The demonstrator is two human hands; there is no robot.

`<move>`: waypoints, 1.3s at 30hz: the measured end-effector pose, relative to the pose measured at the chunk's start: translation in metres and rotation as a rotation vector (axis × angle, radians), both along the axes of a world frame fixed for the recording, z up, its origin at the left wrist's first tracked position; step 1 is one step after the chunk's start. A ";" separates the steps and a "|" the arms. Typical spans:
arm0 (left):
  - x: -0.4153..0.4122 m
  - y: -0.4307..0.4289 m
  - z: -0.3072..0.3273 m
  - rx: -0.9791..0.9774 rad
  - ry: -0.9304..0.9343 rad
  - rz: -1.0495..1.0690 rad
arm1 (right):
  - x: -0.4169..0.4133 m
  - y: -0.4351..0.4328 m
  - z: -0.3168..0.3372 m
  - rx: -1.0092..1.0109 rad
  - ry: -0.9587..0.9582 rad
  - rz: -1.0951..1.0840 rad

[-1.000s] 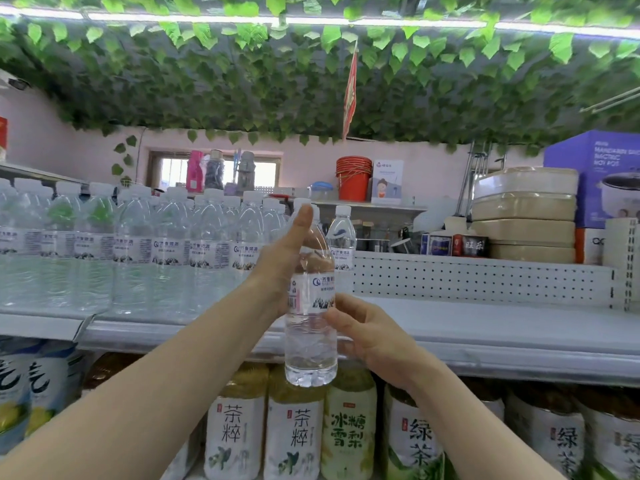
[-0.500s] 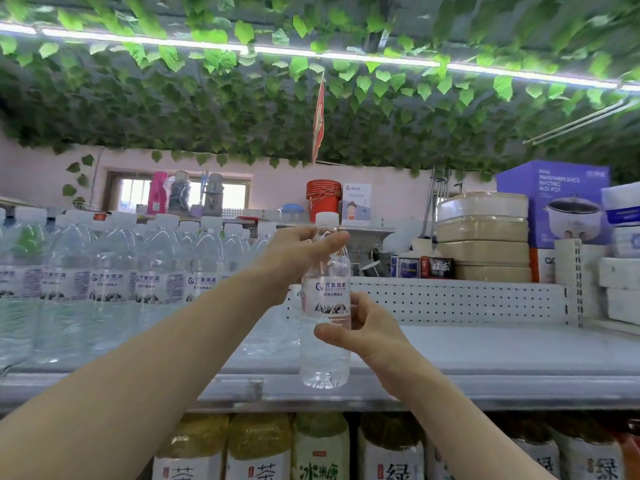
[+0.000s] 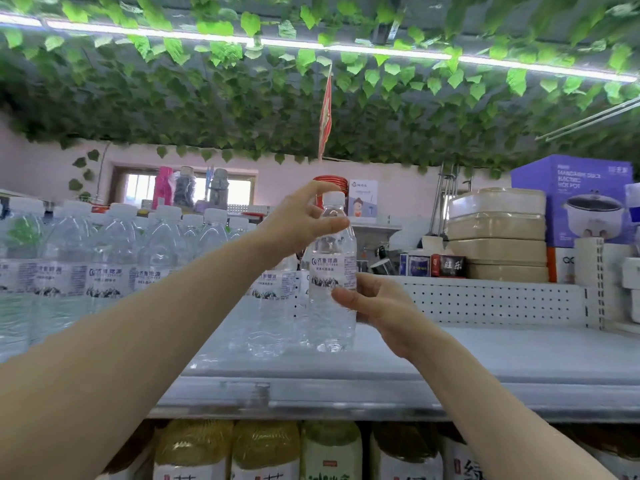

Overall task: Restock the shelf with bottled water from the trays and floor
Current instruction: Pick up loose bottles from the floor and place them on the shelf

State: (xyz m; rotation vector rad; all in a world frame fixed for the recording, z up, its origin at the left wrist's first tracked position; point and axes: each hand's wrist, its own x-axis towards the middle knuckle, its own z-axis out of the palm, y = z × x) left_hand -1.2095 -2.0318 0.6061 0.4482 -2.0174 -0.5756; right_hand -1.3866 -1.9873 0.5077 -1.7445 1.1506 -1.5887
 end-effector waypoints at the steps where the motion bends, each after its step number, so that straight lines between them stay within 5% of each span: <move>1: 0.000 -0.006 0.002 -0.039 -0.036 0.034 | 0.001 -0.005 0.001 -0.002 0.002 -0.017; 11: 0.000 -0.041 -0.004 -0.414 -0.362 0.452 | 0.013 -0.046 -0.017 0.106 -0.016 -0.124; 20: 0.000 -0.048 -0.009 -0.572 -0.420 0.548 | 0.010 -0.059 -0.022 0.133 -0.005 -0.146; 34: 0.000 -0.057 -0.021 -0.640 -0.332 0.633 | 0.007 -0.051 -0.019 0.162 -0.063 -0.104; 39: 0.017 -0.057 -0.048 -0.627 -0.059 0.600 | 0.009 -0.049 -0.021 0.155 -0.049 -0.120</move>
